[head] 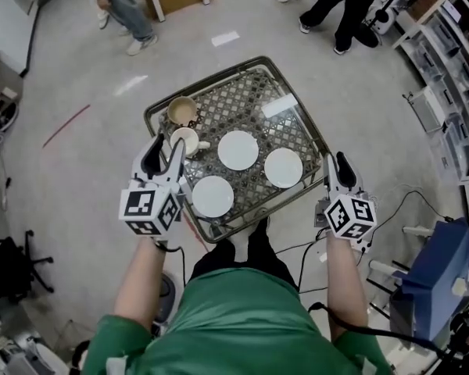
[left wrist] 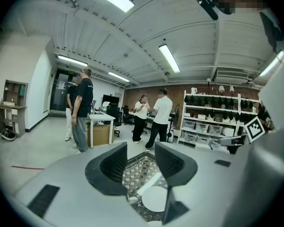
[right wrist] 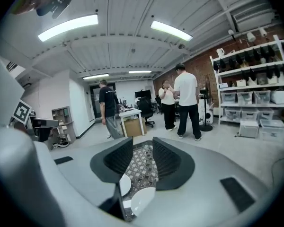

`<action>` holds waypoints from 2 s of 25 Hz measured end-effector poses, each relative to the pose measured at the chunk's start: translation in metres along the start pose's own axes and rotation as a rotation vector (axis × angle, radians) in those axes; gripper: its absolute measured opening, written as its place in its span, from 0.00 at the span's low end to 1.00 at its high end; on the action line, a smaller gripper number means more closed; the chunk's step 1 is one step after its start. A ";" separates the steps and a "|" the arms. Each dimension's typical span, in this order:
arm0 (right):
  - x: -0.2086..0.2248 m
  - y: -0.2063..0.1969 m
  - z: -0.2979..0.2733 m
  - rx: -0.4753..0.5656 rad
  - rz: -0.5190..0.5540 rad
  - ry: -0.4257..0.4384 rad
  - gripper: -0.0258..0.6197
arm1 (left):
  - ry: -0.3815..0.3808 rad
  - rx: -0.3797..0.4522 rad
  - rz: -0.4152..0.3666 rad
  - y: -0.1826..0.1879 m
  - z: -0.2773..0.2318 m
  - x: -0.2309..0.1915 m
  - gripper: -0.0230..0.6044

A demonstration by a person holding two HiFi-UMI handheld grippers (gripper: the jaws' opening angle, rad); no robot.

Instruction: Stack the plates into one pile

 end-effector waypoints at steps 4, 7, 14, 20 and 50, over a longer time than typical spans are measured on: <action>0.026 -0.039 -0.029 -0.091 -0.083 0.022 0.27 | 0.015 -0.077 0.003 -0.026 -0.018 0.006 0.32; 0.045 -0.072 -0.048 -0.174 -0.159 0.050 0.28 | 0.018 -0.130 0.014 -0.044 -0.030 0.014 0.33; 0.075 -0.149 -0.075 -0.362 -0.321 0.117 0.29 | 0.026 -0.263 0.052 -0.096 -0.052 0.022 0.34; 0.092 -0.214 -0.096 -0.520 -0.540 0.177 0.29 | 0.021 -0.350 0.097 -0.129 -0.059 0.025 0.35; 0.091 -0.293 -0.146 -0.697 -0.849 0.220 0.18 | 0.058 -0.381 0.184 -0.140 -0.048 0.017 0.35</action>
Point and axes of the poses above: the fingertips, and each gripper's own axes: z backward along the fingers, x to its right, y out of its top, the point moved 4 cm from there along z, backward along the fingers, and after that the axes turned 7 degrees about -x, right-handed, at the moved point
